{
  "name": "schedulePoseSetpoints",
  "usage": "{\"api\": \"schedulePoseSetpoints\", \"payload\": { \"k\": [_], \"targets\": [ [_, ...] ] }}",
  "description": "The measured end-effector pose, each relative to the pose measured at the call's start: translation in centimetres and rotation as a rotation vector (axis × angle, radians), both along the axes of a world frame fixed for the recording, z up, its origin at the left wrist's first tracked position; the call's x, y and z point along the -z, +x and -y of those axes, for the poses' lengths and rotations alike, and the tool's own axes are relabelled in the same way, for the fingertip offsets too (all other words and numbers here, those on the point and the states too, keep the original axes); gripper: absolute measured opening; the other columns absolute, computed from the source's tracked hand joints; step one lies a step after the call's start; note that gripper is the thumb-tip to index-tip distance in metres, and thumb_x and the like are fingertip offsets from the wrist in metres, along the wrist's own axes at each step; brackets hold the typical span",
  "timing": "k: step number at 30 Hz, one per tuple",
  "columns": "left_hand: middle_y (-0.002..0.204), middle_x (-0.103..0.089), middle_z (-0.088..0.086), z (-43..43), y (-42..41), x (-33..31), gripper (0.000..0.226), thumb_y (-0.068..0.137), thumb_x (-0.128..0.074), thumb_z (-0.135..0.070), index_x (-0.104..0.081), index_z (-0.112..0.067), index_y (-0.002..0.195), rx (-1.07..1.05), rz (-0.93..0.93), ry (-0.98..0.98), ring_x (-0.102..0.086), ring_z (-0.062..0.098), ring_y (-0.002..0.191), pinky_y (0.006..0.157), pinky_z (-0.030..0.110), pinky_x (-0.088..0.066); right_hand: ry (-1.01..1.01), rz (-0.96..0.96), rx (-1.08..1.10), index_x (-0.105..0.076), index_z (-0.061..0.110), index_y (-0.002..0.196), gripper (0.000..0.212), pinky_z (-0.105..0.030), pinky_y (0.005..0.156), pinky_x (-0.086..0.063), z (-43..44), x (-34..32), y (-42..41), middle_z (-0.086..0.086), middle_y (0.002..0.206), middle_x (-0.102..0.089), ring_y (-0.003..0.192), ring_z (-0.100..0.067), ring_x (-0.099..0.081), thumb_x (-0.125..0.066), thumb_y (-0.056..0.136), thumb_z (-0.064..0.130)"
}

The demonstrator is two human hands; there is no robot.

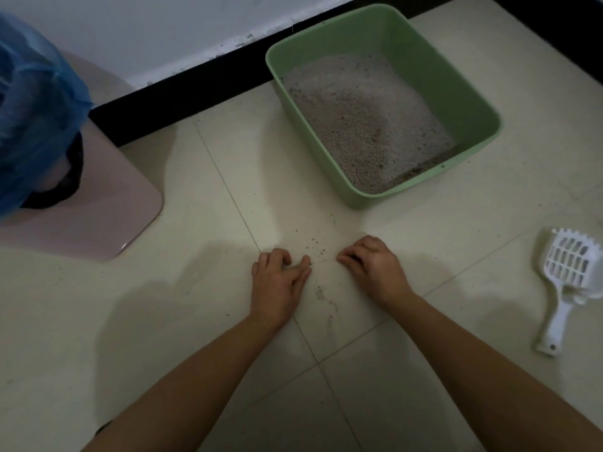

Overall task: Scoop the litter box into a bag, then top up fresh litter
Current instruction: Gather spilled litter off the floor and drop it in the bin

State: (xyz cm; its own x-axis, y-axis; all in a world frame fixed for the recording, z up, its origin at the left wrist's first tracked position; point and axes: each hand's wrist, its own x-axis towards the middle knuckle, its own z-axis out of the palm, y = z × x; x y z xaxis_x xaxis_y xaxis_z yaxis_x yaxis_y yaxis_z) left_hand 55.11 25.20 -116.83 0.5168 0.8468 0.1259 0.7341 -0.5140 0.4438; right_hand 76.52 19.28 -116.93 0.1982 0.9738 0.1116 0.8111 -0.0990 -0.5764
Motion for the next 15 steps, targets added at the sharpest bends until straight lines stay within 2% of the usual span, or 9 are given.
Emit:
{"api": "schedulePoseSetpoints", "payload": {
  "k": [4,8,12,15],
  "targets": [
    [0.084,-0.052,-0.001,-0.3,0.5,0.3,0.019,0.089,-0.064,-0.034,-0.078,-0.021,0.091,-0.025,0.114,-0.032,-0.043,0.018,0.079,0.070,0.034,-0.040,0.001,-0.016,0.004,-0.076,0.012,0.090,0.017,-0.027,0.077,-0.047,0.0,0.1,-0.1,-0.002,0.082,-0.064,0.082,-0.022,-0.059,-0.069,0.088,0.027],
    [0.080,-0.056,0.003,-0.8,1.1,0.1,0.017,0.088,-0.064,-0.023,-0.073,-0.009,0.084,0.048,0.132,0.011,-0.047,0.019,0.075,0.069,0.025,-0.039,0.002,0.008,-0.002,-0.074,0.009,0.087,0.022,-0.030,0.077,-0.046,-0.2,-0.1,-0.4,-0.005,0.082,-0.062,0.080,-0.026,-0.058,-0.064,0.091,0.029],
    [0.083,-0.057,0.009,-2.2,1.5,0.4,0.016,0.091,-0.057,-0.018,-0.065,-0.007,0.082,0.242,-0.015,0.009,-0.053,0.024,0.075,0.072,0.032,-0.043,-0.023,0.106,-0.068,-0.070,0.006,0.083,0.028,-0.033,0.077,-0.046,-0.8,0.0,-0.5,-0.011,0.080,-0.061,0.076,-0.030,-0.059,-0.055,0.093,0.028],
    [0.096,-0.058,0.014,-4.1,0.6,-1.1,0.019,0.097,-0.053,-0.016,-0.065,-0.003,0.097,0.304,-0.204,-0.124,-0.058,0.031,0.089,0.078,0.036,-0.047,-0.188,0.138,-0.100,-0.067,0.003,0.096,0.020,-0.038,0.083,-0.049,-2.1,-0.9,-0.4,-0.017,0.094,-0.061,0.089,-0.034,-0.058,-0.053,0.098,0.018]
  ]
}}
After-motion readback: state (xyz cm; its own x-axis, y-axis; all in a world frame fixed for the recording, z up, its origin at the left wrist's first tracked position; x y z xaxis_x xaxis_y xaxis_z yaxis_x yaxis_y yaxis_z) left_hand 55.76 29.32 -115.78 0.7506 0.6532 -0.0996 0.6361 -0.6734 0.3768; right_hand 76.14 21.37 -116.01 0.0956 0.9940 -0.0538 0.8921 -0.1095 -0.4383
